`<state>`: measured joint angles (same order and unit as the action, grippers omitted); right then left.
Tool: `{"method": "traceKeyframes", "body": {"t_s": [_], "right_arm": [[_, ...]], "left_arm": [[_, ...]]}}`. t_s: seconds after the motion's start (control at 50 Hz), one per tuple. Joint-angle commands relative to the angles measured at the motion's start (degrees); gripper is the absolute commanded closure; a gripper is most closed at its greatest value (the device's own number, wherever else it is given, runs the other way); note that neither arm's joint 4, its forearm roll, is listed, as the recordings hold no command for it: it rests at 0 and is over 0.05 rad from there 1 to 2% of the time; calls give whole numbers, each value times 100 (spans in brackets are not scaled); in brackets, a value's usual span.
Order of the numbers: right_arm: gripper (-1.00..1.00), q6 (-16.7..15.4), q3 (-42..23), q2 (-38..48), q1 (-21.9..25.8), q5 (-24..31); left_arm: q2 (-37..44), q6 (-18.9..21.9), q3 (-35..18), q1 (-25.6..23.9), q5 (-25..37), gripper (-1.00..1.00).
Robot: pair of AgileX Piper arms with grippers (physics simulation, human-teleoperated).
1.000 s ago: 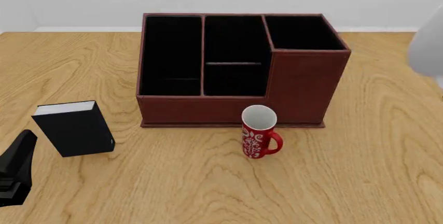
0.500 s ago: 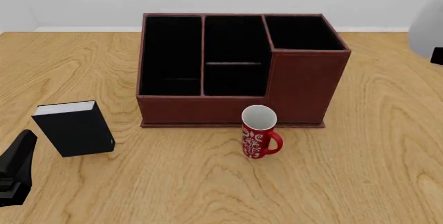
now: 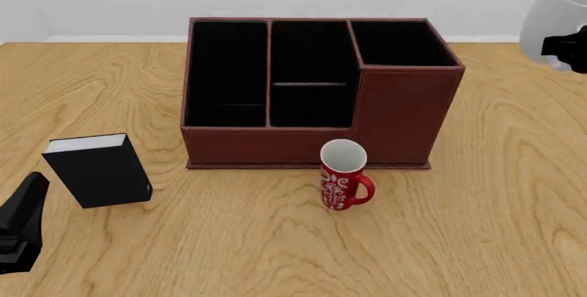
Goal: Pick up the white mug and place it to the right of the caddy.
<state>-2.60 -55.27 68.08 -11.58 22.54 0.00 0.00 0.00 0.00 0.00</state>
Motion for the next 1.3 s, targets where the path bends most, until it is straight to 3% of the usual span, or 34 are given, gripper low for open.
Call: {"method": "traceKeyframes", "body": {"t_s": [0.02, 0.52, 0.96, 1.14, 1.3], "right_arm": [[100, -105, -315, 555, -48, -78], [100, -545, -374, 1228, -11, -439], [100, -503, 342, 1511, 94, -1027], [100, -683, 518, 1648, 93, -1100], [100, -638, 447, 1690, 159, -1040]], "left_arm": [[0, 0, 0, 0, 0, -100], [0, 0, 0, 0, 0, -100], [0, 0, 0, 0, 0, -100], [0, 0, 0, 0, 0, -100], [0, 0, 0, 0, 0, -100]]}}
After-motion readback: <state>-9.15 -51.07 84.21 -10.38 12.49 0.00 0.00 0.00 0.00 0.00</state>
